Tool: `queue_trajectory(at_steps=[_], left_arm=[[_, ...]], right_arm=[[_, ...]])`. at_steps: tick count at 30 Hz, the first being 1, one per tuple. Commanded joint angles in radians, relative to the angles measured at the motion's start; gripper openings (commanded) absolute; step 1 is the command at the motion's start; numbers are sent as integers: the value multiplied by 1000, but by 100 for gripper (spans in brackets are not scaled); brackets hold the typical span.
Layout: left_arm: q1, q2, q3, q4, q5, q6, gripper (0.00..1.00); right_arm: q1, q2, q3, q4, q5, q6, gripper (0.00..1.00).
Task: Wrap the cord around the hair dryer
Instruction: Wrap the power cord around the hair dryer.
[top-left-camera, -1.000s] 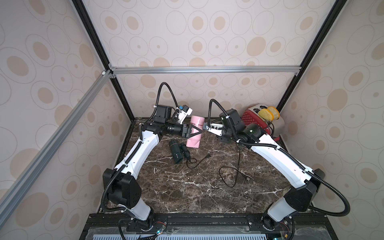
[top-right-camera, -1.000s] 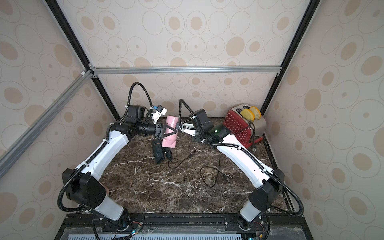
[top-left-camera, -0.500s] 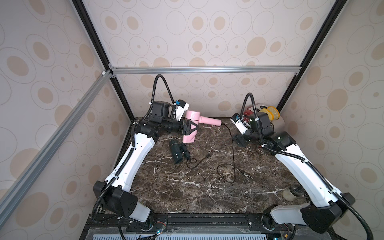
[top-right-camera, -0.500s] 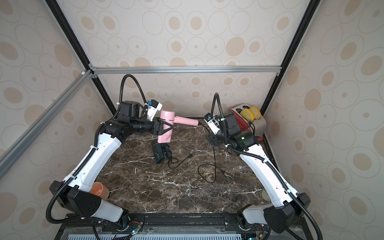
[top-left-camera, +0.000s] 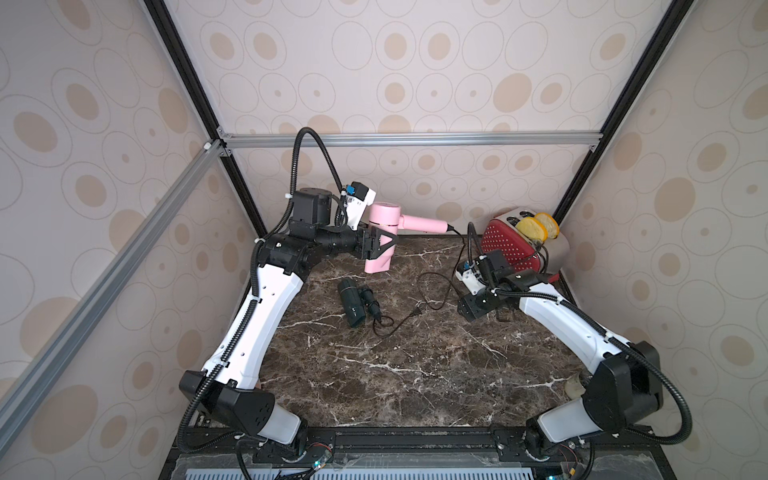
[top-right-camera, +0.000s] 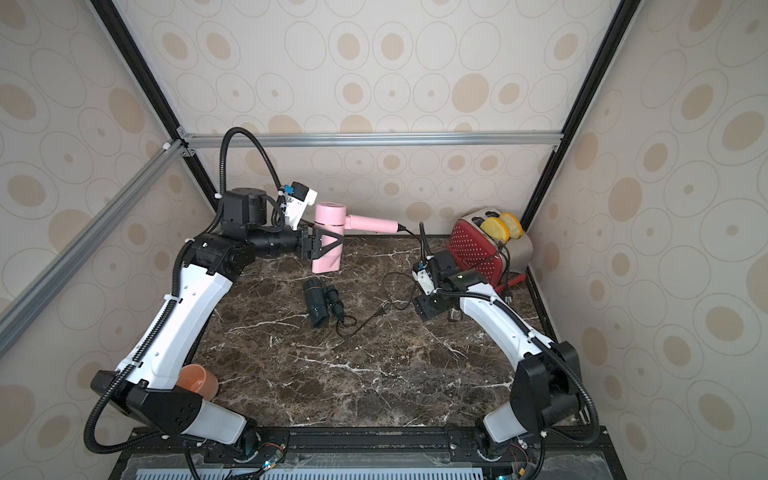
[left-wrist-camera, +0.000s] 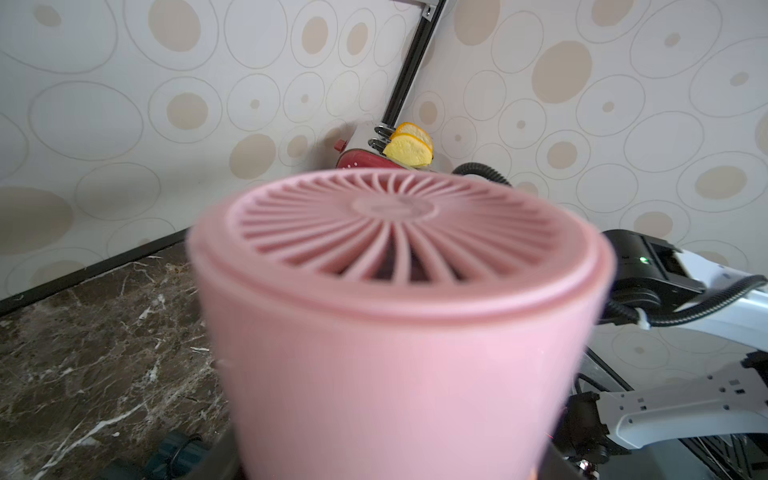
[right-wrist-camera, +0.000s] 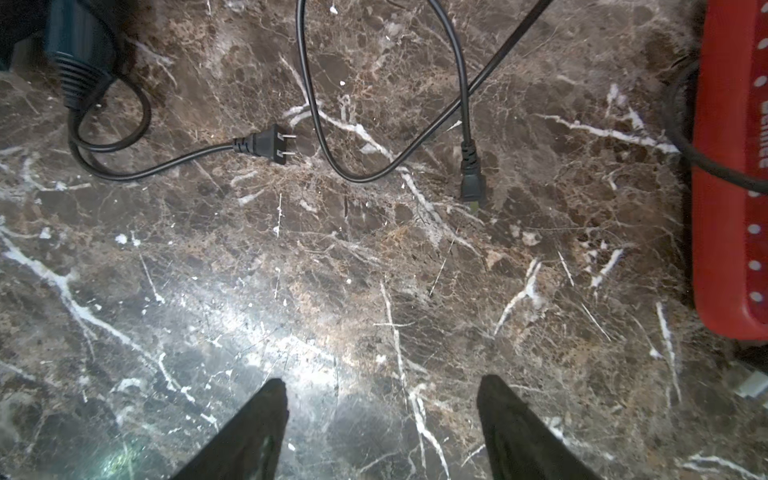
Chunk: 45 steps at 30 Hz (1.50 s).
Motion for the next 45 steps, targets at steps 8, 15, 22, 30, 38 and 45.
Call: queue_trajectory(at_steps=[8,15,22,30,38,45], left_arm=[[2,-20,80,-44,16,57,0],[2,15,141,-74,10,70,0],[2,19,134,-82,25,61,0],[2,25,126,-100,37,70,0],[2,19,137,-99,63,59,0],[2,0,93,-43,131,17,0]], right_arm=[[-11,131,-24,264,34,-106,69],[-31,202,-55,361,55,-90,61],[-60,233,-88,479,-10,-58,47],[-78,278,-112,609,-170,-179,55],[-95,380,1,568,-144,-167,53],[-92,476,85,571,-226,-166,44]])
